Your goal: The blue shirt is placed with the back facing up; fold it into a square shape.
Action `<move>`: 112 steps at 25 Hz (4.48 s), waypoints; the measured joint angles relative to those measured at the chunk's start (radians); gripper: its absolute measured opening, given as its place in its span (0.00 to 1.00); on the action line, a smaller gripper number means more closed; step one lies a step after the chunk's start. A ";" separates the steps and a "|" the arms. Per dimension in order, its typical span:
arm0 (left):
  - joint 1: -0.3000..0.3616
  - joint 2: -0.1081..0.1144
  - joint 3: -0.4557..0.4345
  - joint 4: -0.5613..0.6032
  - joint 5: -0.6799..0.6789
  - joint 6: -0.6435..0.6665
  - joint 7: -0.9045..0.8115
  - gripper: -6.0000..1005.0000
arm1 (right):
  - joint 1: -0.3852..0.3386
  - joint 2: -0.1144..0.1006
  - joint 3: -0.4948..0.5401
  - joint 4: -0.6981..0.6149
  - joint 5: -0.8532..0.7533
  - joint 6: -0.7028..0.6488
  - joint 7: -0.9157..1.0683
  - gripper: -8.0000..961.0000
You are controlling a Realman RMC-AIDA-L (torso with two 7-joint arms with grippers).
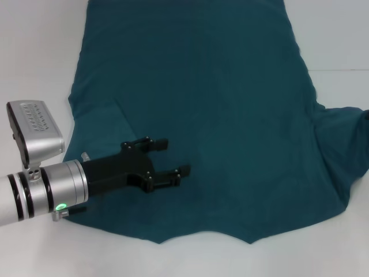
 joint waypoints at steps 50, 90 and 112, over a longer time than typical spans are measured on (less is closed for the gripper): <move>-0.002 0.001 -0.009 0.003 -0.003 -0.014 -0.047 0.84 | 0.189 0.081 -0.144 -0.085 -0.018 -0.143 -0.082 0.42; 0.244 0.000 -0.199 0.280 0.101 0.003 -0.379 0.84 | 0.061 0.131 -0.094 -0.071 0.160 -0.265 -0.309 0.98; 0.259 -0.002 -0.241 0.268 0.201 -0.061 -0.391 0.84 | 0.083 0.133 -0.092 -0.066 0.161 -0.264 -0.318 0.98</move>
